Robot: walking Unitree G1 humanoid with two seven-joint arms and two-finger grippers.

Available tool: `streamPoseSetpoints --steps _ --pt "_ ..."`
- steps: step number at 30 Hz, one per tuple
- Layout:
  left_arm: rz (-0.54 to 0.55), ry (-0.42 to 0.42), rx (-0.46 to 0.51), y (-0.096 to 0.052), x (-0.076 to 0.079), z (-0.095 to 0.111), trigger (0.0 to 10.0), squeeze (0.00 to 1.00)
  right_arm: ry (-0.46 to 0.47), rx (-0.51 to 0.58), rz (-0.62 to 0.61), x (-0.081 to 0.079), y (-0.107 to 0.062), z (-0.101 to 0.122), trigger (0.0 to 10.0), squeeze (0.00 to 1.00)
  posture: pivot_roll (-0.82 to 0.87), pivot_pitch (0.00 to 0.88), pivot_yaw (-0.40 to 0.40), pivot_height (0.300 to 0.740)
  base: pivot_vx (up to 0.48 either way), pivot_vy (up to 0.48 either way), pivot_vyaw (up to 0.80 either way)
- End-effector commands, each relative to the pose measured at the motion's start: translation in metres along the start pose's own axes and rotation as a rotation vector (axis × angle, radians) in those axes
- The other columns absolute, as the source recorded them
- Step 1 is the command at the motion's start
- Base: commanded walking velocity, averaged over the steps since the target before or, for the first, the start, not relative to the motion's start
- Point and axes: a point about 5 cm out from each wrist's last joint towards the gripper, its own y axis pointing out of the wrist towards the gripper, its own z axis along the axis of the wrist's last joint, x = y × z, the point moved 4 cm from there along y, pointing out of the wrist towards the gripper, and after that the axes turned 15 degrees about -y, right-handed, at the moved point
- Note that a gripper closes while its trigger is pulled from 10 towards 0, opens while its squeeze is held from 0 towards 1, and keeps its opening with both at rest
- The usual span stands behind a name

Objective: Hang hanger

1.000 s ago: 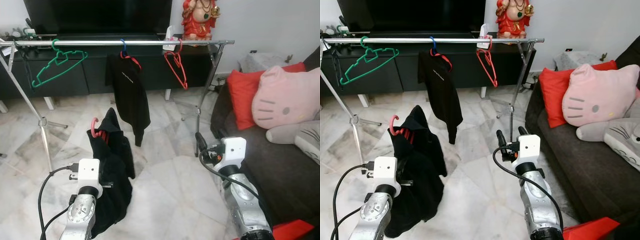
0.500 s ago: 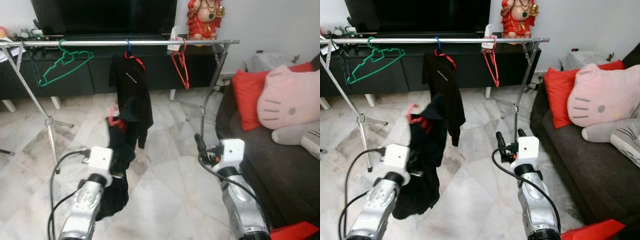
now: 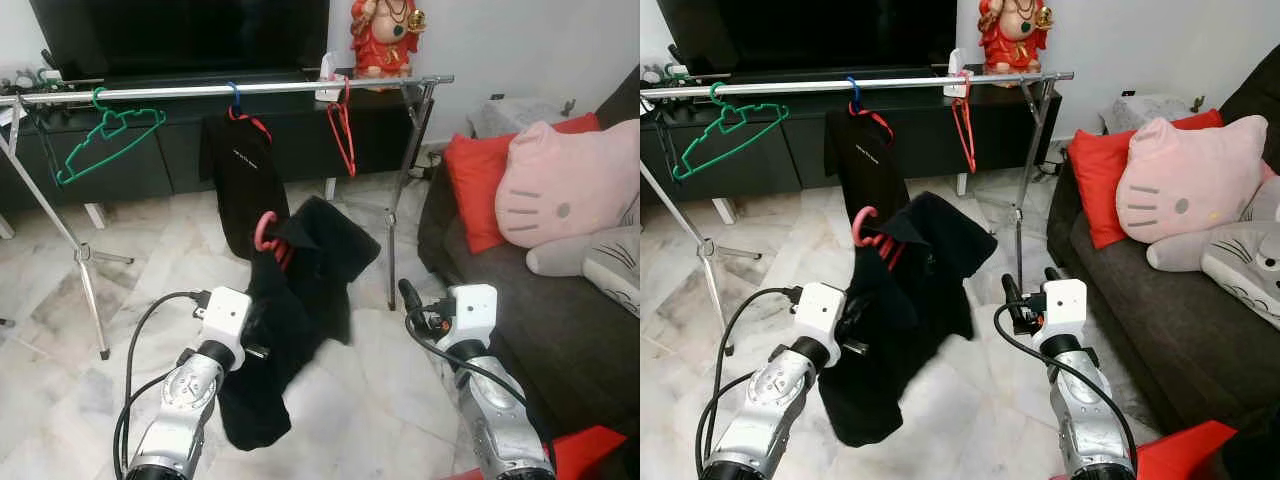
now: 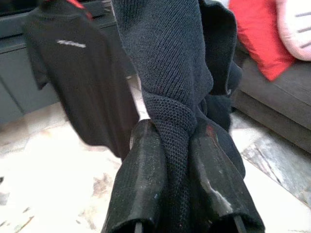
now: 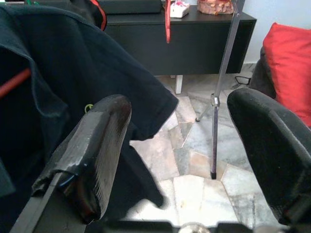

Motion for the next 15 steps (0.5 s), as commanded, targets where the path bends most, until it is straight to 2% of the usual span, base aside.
streamPoseSetpoints --steps 1,6,10,15 --pt "0.029 -0.027 0.043 0.0 -0.004 0.01 10.0 0.0 0.004 0.01 -0.004 0.0 0.0 0.004 10.0 0.0 -0.14 0.0 -0.039 0.74 0.0 0.0 0.0" --pt "0.037 -0.05 0.036 -0.003 -0.004 0.008 10.0 0.0 0.024 0.009 -0.003 -0.007 0.001 0.004 10.0 0.0 -0.13 0.003 -0.035 0.74 0.0 0.0 0.0" --pt "0.036 -0.041 0.025 -0.003 -0.005 0.007 10.0 0.0 0.035 0.017 -0.002 -0.011 0.002 0.006 10.0 0.0 -0.12 0.002 -0.024 0.74 0.0 0.385 0.0" --pt "0.036 -0.037 0.027 -0.001 -0.006 0.009 10.0 0.0 0.038 0.019 -0.016 -0.008 0.0 0.006 10.0 0.0 -0.12 0.0 -0.009 0.74 0.0 0.409 0.0"
